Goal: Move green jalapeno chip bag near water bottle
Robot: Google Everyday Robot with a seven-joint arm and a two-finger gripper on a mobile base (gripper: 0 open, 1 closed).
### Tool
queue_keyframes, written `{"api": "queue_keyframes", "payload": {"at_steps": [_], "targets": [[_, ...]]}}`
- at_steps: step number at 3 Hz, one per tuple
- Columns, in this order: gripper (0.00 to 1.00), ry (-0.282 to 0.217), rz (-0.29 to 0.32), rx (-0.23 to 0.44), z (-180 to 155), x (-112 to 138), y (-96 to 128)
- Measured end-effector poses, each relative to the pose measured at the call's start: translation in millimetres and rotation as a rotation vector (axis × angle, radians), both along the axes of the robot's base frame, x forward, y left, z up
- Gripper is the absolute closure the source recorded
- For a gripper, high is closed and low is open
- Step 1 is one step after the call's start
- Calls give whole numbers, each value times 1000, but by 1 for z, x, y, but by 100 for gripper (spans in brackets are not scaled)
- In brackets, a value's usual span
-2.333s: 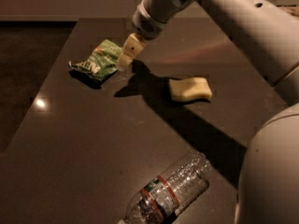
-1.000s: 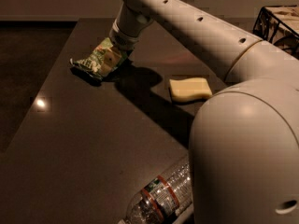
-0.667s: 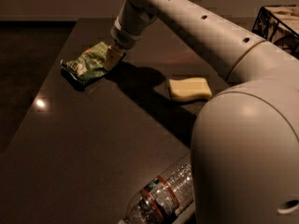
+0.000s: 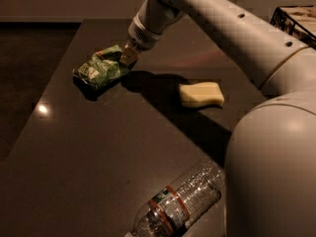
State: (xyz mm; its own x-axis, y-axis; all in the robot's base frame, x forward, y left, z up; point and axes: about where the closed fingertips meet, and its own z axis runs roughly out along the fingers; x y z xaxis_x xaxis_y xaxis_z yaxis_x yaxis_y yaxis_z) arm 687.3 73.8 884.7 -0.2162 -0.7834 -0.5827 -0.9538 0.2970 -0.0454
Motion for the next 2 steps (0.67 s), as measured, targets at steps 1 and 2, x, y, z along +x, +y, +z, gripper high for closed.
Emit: {"api": "queue_keyframes", "payload": {"at_steps": [1,2], "targets": [[100,29,57,35,13,-33,-26],[100,53,150,63,26,-78,-49]]}}
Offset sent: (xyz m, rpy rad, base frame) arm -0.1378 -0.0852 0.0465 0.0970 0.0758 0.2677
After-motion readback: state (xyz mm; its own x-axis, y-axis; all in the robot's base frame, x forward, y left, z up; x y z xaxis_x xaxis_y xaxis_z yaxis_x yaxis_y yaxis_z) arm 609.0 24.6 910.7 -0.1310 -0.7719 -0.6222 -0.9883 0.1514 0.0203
